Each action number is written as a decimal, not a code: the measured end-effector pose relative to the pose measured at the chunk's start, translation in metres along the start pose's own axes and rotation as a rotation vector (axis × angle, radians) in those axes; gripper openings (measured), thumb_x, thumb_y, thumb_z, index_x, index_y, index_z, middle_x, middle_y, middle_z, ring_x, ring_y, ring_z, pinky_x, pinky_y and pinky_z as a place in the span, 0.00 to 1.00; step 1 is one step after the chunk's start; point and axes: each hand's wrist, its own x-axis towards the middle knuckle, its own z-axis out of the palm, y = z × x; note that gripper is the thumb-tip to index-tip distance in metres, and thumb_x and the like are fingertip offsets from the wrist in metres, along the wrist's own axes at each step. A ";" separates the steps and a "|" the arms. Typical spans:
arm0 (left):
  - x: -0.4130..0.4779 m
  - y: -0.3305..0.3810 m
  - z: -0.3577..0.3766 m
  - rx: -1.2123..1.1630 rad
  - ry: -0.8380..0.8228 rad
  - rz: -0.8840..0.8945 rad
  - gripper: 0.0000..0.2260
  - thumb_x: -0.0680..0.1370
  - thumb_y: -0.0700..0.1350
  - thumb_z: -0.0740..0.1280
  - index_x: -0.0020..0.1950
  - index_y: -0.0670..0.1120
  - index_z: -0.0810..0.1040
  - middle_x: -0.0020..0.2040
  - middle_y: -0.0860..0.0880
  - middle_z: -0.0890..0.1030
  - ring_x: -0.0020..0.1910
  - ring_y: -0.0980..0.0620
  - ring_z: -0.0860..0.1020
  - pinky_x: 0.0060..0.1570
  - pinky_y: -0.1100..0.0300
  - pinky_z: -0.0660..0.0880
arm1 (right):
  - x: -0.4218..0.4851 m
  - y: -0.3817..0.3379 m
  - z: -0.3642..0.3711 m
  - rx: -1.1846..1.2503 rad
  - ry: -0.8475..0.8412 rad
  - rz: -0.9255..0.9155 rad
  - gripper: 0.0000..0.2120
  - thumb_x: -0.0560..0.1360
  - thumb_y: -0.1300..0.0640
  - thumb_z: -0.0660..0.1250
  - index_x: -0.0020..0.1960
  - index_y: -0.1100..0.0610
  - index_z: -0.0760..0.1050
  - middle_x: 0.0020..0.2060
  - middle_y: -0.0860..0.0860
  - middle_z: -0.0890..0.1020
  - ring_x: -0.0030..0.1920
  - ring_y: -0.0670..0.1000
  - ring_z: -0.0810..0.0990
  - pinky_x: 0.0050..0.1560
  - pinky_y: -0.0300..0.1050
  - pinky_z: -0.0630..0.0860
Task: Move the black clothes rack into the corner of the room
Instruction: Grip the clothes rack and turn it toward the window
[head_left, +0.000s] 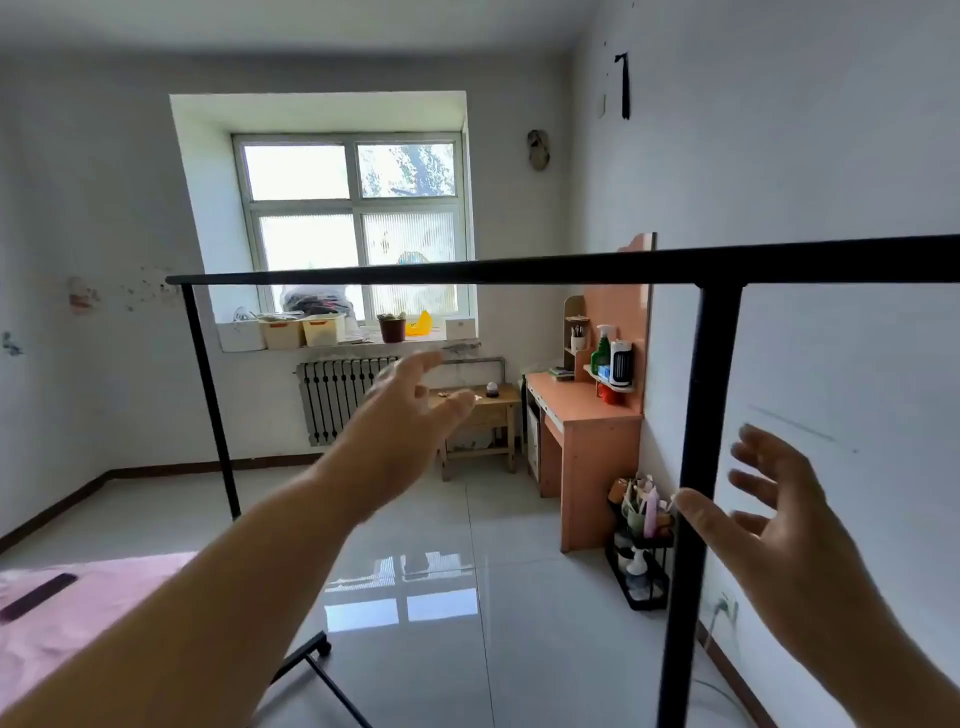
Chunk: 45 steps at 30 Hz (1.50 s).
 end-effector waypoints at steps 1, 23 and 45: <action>0.005 0.003 0.000 0.056 0.027 0.030 0.27 0.77 0.56 0.65 0.75 0.54 0.62 0.69 0.50 0.70 0.64 0.54 0.69 0.61 0.58 0.66 | 0.003 0.003 0.004 0.007 -0.010 -0.007 0.39 0.66 0.41 0.67 0.72 0.49 0.57 0.70 0.50 0.68 0.65 0.50 0.72 0.60 0.49 0.73; 0.057 0.051 0.045 0.316 0.160 0.078 0.38 0.79 0.50 0.64 0.79 0.56 0.41 0.81 0.46 0.41 0.79 0.43 0.43 0.74 0.48 0.50 | 0.021 0.046 0.039 0.358 -0.227 -0.014 0.18 0.71 0.44 0.62 0.47 0.60 0.73 0.33 0.55 0.77 0.30 0.43 0.78 0.34 0.29 0.74; 0.092 0.058 0.038 0.311 -0.069 0.035 0.42 0.79 0.44 0.66 0.79 0.51 0.37 0.79 0.35 0.53 0.70 0.34 0.69 0.69 0.46 0.68 | 0.023 0.057 0.046 0.267 -0.062 -0.014 0.16 0.72 0.42 0.60 0.46 0.55 0.70 0.29 0.54 0.74 0.25 0.44 0.71 0.26 0.32 0.72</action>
